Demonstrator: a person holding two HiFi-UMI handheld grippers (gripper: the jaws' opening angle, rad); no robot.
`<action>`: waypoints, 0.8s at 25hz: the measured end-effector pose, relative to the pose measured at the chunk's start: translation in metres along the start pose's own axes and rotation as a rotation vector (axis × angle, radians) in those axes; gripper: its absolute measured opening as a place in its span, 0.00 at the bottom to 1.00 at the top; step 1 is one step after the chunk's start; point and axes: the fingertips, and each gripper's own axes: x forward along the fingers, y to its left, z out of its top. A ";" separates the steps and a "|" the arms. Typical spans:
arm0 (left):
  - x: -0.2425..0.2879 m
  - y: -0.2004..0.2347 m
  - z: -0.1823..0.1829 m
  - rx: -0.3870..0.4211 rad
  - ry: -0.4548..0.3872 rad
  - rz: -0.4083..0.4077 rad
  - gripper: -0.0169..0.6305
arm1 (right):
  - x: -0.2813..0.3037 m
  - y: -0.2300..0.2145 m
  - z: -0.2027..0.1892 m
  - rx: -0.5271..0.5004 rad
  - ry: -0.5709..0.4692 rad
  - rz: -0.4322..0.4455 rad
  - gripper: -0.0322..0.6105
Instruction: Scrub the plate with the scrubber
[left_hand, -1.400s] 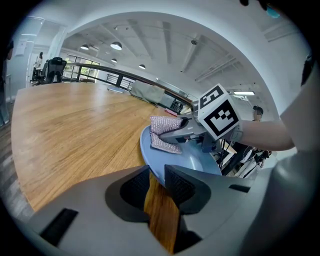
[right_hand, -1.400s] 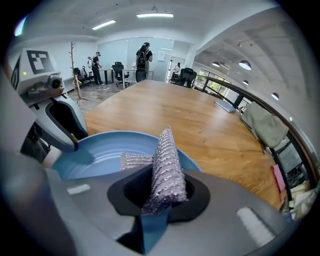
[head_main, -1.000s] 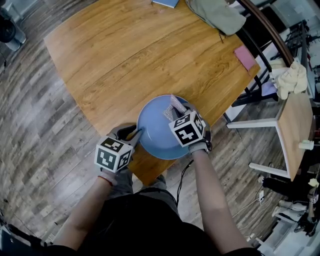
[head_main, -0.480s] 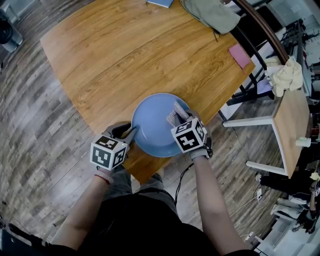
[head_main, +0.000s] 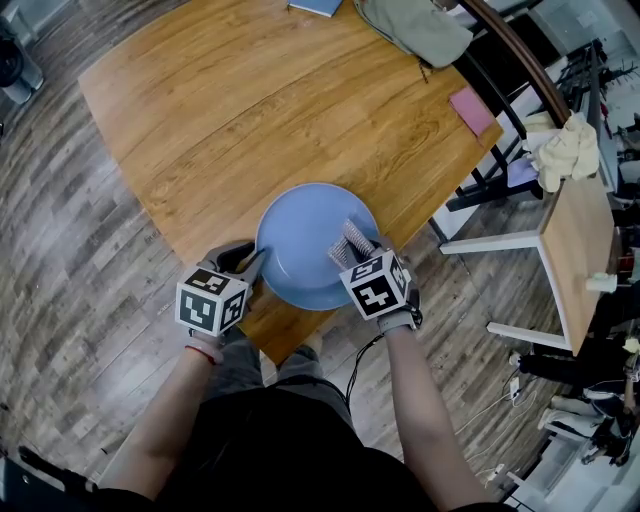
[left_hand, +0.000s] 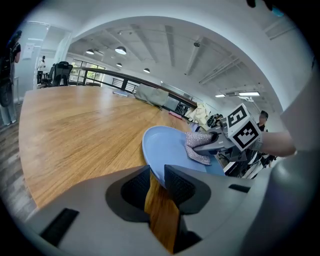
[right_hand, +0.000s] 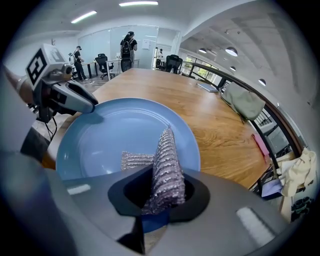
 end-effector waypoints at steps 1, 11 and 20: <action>0.000 0.000 0.000 -0.001 -0.002 0.002 0.16 | -0.001 0.003 -0.002 -0.001 0.000 0.005 0.15; 0.000 0.000 0.001 -0.006 -0.013 0.006 0.16 | -0.010 0.039 0.000 -0.034 -0.065 0.091 0.15; -0.001 -0.001 0.000 -0.009 -0.012 -0.010 0.16 | -0.008 0.086 0.020 -0.147 -0.106 0.209 0.15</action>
